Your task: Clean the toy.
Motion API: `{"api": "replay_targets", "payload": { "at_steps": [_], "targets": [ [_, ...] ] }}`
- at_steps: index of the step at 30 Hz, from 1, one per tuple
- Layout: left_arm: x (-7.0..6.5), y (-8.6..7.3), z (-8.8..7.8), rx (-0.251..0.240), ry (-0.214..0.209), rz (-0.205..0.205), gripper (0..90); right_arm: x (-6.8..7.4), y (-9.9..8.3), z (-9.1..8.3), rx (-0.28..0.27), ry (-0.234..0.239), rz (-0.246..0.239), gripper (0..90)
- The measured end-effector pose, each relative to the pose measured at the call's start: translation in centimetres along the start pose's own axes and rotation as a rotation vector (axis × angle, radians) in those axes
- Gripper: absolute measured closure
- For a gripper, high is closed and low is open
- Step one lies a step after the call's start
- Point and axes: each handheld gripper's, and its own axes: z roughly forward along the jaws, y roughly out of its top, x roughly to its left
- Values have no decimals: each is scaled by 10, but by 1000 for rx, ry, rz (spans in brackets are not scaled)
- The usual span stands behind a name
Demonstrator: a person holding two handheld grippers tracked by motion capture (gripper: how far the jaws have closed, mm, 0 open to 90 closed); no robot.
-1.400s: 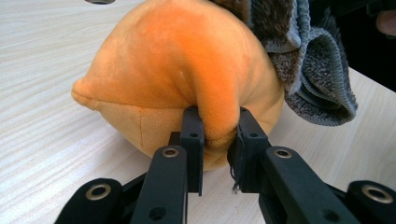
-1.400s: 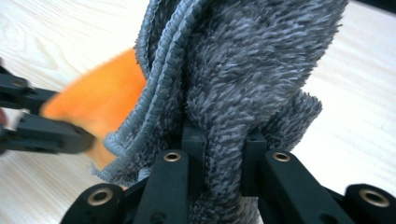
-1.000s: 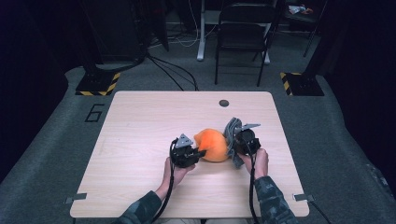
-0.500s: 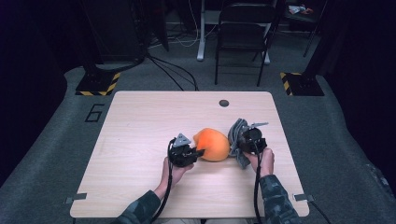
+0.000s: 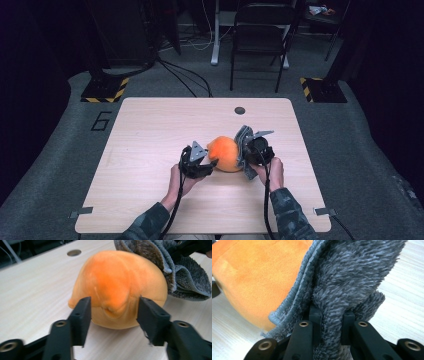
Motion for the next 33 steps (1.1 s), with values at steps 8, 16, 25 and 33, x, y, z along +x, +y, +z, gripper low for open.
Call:
{"api": "replay_targets", "payload": {
  "at_steps": [8, 16, 25, 33],
  "targets": [
    [-6, -11, 16, 19, -17, 61, 701, -2, -1, 2, -21, 6, 0, 772],
    [0, 0, 5, -21, -77, -167, 775, 9, 15, -29, -117, 34, -13, 772],
    [1, -3, 9, 2, -99, -199, 767, 42, 16, -17, -92, 34, -111, 773],
    [5, -5, 9, -5, -100, -208, 757, 19, 8, -12, -52, -34, -78, 773]
  ]
}}
